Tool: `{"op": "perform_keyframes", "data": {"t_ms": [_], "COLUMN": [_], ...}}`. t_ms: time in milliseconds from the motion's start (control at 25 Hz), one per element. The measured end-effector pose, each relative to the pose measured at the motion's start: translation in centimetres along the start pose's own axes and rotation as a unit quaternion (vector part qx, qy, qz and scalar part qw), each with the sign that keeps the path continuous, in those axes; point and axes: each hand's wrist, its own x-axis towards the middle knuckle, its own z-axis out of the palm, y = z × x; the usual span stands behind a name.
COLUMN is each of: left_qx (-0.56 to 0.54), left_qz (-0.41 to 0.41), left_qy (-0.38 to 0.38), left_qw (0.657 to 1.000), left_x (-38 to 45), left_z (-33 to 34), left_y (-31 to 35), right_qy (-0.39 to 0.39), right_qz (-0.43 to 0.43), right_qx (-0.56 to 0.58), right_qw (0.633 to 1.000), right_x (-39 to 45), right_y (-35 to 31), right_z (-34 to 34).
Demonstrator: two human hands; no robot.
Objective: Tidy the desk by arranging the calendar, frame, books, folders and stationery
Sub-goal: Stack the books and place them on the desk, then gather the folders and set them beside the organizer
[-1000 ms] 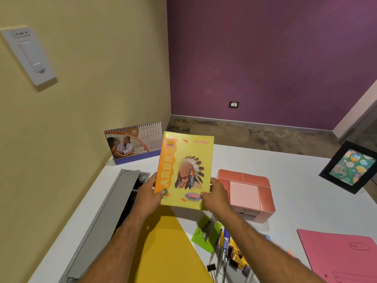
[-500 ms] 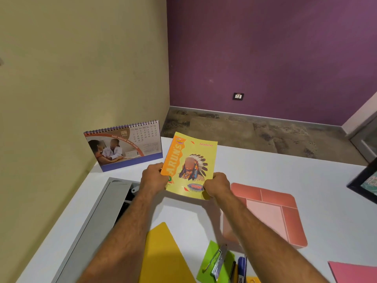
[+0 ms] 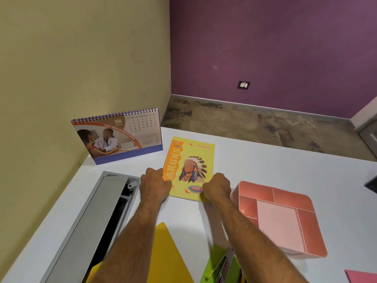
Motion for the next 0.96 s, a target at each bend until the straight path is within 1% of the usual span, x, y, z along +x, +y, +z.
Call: {"op": "perform_keyframes", "data": {"t_ms": [160,280,440,680,800,960], "left_qx": [0.036,0.035,0.001,-0.094,-0.111,-0.153], "left_qz": [-0.011,0.004,0.02,0.02,0.012,-0.021], "left_qy": [0.005,0.016,0.046,0.091,0.099,0.106], "left_qw": [0.999,0.999,0.999,0.991,0.989,0.982], "left_x": [-0.5,-1.4,-3.1,-7.6,-10.6,-15.4], "left_z": [0.1,-0.2,-1.4,-3.9,-5.1,-6.2], "left_y": [0.4,1.1,1.8,2.0,1.8,0.3], "right_qy": [0.002,0.014,0.041,0.052,0.047,0.017], "right_qz": [-0.007,-0.036,-0.101,-0.184,-0.204,-0.202], "right_qx": [0.003,0.013,0.042,0.098,0.103,0.112], "right_qw": [1.0,0.999,0.993,0.977,0.972,0.973], "right_x": [-0.8,-2.5,-5.4,-10.5,-13.4,-17.6], "right_y": [-0.2,-0.3,-0.2,0.1,1.3,4.3], "right_z": [-0.2,-0.7,-1.4,-2.7,-3.2,-3.2]}}
